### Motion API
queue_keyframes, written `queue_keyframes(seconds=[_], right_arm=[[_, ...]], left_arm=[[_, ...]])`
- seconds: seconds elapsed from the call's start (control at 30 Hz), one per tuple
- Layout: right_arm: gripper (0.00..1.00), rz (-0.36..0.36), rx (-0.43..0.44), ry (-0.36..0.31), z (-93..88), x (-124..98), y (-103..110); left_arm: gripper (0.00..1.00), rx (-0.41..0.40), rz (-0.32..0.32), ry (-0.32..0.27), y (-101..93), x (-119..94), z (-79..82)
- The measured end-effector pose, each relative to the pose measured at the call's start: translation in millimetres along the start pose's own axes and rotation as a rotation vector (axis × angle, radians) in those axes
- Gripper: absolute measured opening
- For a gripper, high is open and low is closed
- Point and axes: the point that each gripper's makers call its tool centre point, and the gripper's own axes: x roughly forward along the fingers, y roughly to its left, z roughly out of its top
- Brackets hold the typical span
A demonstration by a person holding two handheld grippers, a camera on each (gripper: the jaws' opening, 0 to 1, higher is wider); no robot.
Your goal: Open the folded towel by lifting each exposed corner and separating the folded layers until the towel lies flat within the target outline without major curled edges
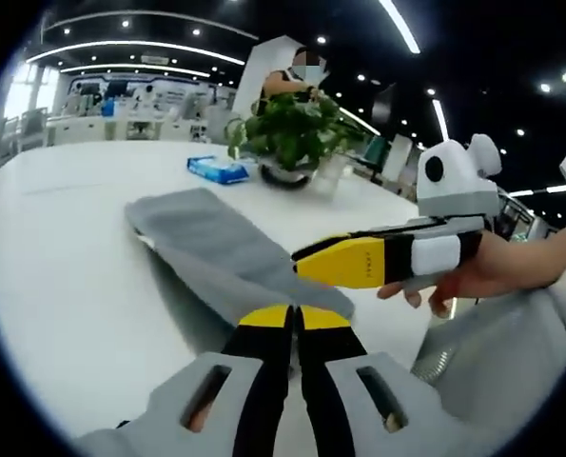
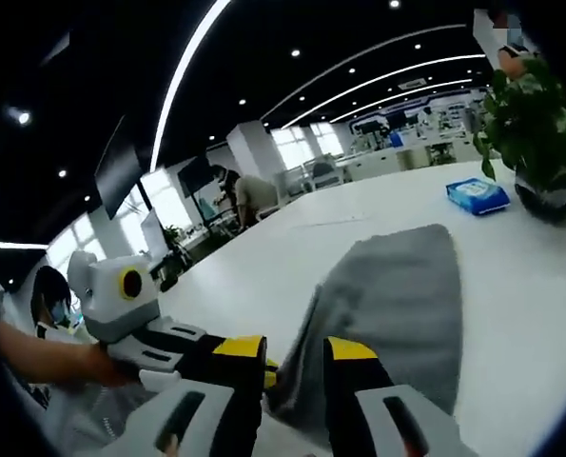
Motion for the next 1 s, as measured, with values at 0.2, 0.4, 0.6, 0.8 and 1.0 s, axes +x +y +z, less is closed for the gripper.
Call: queue_keyframes(seconds=[0.2,0.4,0.6,0.8,1.0], right_arm=[[0.21,-0.025,0.006,0.092,-20.0,2,-6],[0.11,-0.065,0.087,0.169,-36.4,2,-16],[0.00,-0.037,0.173,0.247,-52.3,2,-10],[0.00,-0.050,0.141,0.243,-49.0,1,-10],[0.00,-0.085,0.100,0.208,-38.5,-4,-18]], left_arm=[[0.01,0.052,-0.073,0.032,-20.0,5,-7.1],[0.01,0.092,-0.101,0.084,-27.2,7,-17.5],[0.01,0.160,-0.109,0.142,-31.3,9,-30.6],[0.02,0.196,-0.103,0.142,-30.3,10,-32.5],[0.02,0.100,-0.069,0.116,-18.4,10,-27.3]])
